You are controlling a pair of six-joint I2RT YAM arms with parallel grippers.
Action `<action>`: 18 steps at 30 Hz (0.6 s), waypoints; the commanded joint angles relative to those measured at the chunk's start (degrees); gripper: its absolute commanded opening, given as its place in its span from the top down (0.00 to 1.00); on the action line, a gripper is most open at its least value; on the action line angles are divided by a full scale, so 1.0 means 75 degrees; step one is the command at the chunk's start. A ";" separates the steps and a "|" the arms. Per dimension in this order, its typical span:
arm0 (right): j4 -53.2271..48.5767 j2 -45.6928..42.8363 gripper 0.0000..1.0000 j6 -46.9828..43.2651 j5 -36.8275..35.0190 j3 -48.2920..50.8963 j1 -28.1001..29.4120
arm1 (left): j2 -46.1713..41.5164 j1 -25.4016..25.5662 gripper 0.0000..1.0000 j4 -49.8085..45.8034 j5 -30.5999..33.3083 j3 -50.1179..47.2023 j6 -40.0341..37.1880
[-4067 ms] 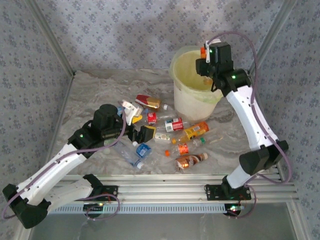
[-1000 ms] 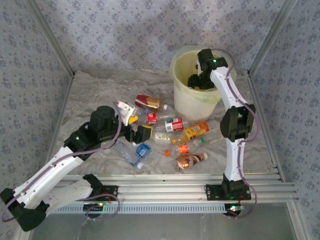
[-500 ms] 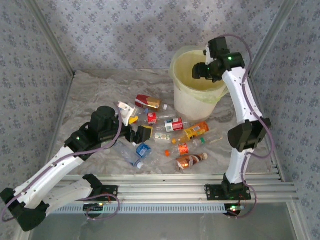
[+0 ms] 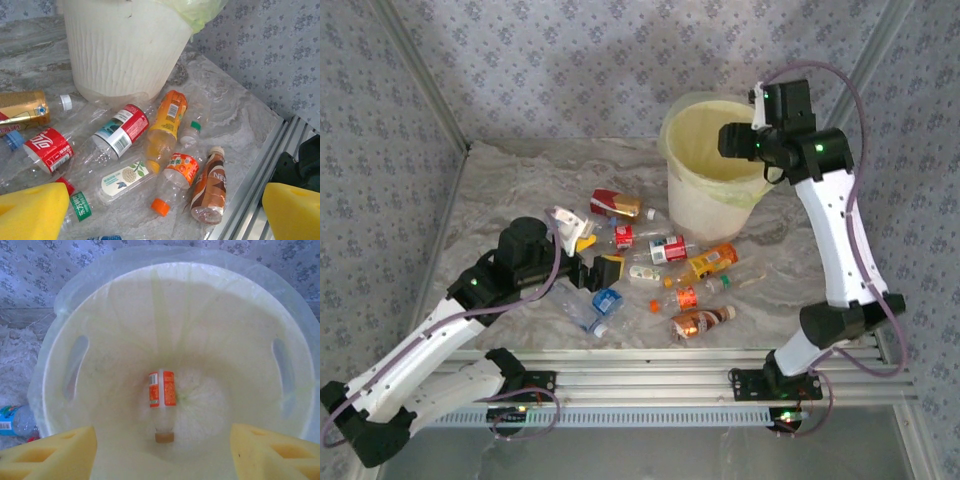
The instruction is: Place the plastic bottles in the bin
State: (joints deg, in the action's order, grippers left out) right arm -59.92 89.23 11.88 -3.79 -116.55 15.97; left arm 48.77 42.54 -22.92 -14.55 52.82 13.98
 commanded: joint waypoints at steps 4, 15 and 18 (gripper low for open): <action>-0.0038 -0.1451 0.27 0.0824 -0.0999 0.1435 0.0328 | -0.0288 0.0059 0.00 0.0268 -0.0534 -0.0207 -0.0356; -0.0354 -0.3733 0.24 0.2751 -0.1245 0.4292 0.0661 | -0.0476 0.0063 0.00 0.0238 -0.1225 -0.0374 -0.0750; -0.0574 -0.4026 0.21 0.3459 -0.1265 0.4890 0.0879 | -0.0480 0.0058 0.00 0.0261 -0.1363 -0.0385 -0.0721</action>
State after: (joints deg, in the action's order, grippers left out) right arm -61.67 60.07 30.59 -11.88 -82.83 21.37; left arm 45.80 42.54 -22.46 -21.93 50.22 9.67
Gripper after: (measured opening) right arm 0.783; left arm 0.994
